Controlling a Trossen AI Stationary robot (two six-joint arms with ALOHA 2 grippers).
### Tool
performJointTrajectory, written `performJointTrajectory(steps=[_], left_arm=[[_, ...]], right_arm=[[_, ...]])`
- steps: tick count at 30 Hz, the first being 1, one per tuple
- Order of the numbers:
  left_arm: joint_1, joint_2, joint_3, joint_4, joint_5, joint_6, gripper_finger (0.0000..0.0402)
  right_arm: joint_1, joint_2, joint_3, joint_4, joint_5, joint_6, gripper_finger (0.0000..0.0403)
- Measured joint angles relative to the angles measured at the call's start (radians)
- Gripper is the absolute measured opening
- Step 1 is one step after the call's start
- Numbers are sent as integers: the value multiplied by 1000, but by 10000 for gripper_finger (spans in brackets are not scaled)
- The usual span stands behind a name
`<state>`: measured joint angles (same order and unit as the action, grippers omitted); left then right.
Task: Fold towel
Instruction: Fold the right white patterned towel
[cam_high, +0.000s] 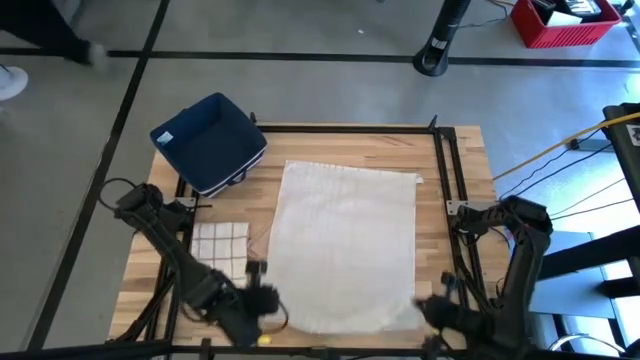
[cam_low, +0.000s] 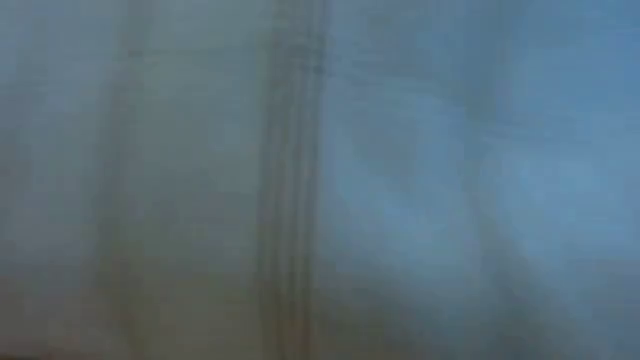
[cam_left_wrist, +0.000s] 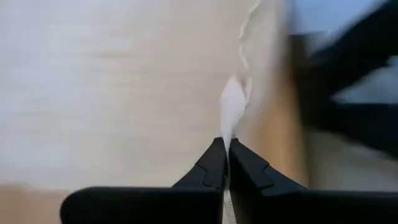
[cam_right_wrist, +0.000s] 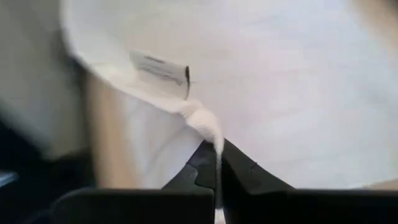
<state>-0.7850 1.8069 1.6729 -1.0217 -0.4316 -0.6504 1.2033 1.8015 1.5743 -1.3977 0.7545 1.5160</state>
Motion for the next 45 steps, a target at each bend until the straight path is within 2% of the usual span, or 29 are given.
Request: performJointTrajectory(steps=[3, 9, 13, 20, 26, 31, 36, 41, 45], left_arm=[[67, -2, -1, -156, -128, 39, 1], [223, -2, -17, -321, -322, 143, 1], [324, 2, -17, -317, -356, 261, 1], [495, -1, -66, -285, -358, 365, 1], [629, -2, -161, -145, -356, 464, 1], [725, -2, -234, 24, -352, 570, 1], [788, -3, -343, 175, -329, 601, 1], [813, -1, -488, 372, -220, 614, 1], [810, -2, -574, 530, -188, 647, 1]], right_arm=[[-56, 0, -31, -162, 37, 97, 3], [-212, -59, -240, -169, 1, 105, 3], [-281, -122, -408, -171, -32, 123, 3], [-347, -330, -651, -164, -60, 210, 2], [-442, -524, -813, -73, -38, 239, 2], [-533, -622, -931, 21, -5, 222, 2], [-607, -642, -987, 112, 55, 183, 2], [-637, -640, -1040, 239, 28, 77, 2], [-637, -641, -1047, 252, 21, 67, 2]])
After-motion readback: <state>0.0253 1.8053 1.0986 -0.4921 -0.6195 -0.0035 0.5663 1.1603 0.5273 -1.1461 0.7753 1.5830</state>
